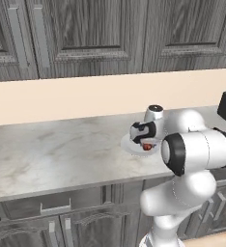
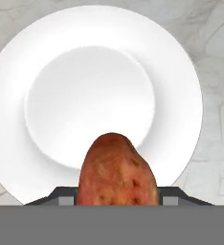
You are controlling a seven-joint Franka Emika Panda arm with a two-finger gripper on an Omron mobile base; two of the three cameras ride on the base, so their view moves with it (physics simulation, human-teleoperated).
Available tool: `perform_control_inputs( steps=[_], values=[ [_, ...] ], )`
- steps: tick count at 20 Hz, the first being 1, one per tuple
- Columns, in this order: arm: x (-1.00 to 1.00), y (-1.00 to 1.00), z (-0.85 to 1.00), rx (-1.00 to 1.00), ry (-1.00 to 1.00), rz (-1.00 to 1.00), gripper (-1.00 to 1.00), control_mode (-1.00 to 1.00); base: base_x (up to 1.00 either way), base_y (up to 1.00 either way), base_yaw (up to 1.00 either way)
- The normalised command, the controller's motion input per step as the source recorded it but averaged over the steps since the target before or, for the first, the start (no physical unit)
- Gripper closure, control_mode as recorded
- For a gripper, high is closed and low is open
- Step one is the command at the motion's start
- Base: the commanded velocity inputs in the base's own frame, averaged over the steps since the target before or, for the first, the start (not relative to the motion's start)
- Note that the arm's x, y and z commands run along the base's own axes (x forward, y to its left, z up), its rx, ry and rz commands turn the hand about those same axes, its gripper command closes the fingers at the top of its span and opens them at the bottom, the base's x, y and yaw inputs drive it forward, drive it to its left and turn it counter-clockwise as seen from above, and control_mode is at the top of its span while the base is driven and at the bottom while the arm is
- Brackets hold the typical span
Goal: Pick sweet potato from the fridge and place it on the plate on the counter.
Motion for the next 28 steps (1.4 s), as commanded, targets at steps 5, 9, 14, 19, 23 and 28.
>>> perform_control_inputs(
  steps=[5, 9, 14, 19, 23, 28],
  values=[
    [0.27, -0.07, -0.33, 0.02, -0.01, 0.0, 1.0, -1.0, 0.0, 0.0, 0.0],
    [0.23, 0.0, -0.17, 0.01, 0.0, 0.0, 1.0, -1.0, 0.0, 0.0, 0.0],
    [0.21, 0.0, -0.09, 0.0, 0.0, 0.0, -1.0, -1.0, 0.0, 0.0, 0.0],
    [0.02, 0.0, 0.0, 0.0, 0.01, 0.0, -1.0, -1.0, 0.0, 0.0, 0.0],
    [0.0, 0.0, 0.06, -0.02, 0.03, -0.06, -1.0, -1.0, 0.0, 0.0, 0.0],
    [-0.28, 0.07, 0.56, -0.02, 0.0, -0.04, -1.0, -1.0, 0.0, 0.0, 0.0]
  ],
)
